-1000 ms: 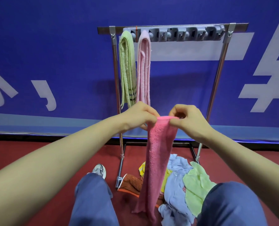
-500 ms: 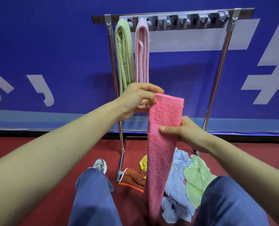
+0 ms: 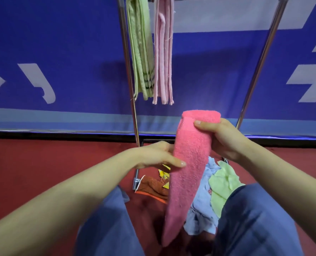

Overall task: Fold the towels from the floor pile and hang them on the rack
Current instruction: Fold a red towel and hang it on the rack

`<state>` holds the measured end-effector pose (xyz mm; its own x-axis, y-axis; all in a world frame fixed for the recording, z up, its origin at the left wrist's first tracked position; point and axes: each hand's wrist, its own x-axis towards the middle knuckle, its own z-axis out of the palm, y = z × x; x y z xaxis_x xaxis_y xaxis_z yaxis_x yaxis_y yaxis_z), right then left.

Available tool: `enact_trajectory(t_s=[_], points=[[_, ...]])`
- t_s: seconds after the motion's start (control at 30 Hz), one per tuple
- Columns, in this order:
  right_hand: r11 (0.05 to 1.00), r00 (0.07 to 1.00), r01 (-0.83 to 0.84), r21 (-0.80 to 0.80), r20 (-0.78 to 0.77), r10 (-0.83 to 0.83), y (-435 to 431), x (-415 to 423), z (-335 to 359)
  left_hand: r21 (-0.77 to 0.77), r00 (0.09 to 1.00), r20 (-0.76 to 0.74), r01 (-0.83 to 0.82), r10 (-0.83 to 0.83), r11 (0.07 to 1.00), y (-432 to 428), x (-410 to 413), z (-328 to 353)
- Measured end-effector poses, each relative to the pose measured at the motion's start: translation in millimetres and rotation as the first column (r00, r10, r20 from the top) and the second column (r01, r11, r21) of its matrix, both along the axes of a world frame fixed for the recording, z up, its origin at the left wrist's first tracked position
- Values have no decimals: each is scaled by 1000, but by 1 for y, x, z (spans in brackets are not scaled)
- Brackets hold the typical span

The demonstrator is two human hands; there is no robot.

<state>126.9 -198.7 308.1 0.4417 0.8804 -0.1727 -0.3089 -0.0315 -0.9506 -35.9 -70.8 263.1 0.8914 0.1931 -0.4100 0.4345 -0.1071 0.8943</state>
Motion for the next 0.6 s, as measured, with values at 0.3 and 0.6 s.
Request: enact_trajectory(t_s=[0.3, 0.6], points=[[994, 974, 63, -85, -213, -79, 45, 36, -57, -54, 994, -4, -105, 105, 993, 19, 22, -61], [930, 831, -218, -297, -556, 17, 75, 42, -170, -417, 894, -16, -414, 449, 809, 82, 57, -106]])
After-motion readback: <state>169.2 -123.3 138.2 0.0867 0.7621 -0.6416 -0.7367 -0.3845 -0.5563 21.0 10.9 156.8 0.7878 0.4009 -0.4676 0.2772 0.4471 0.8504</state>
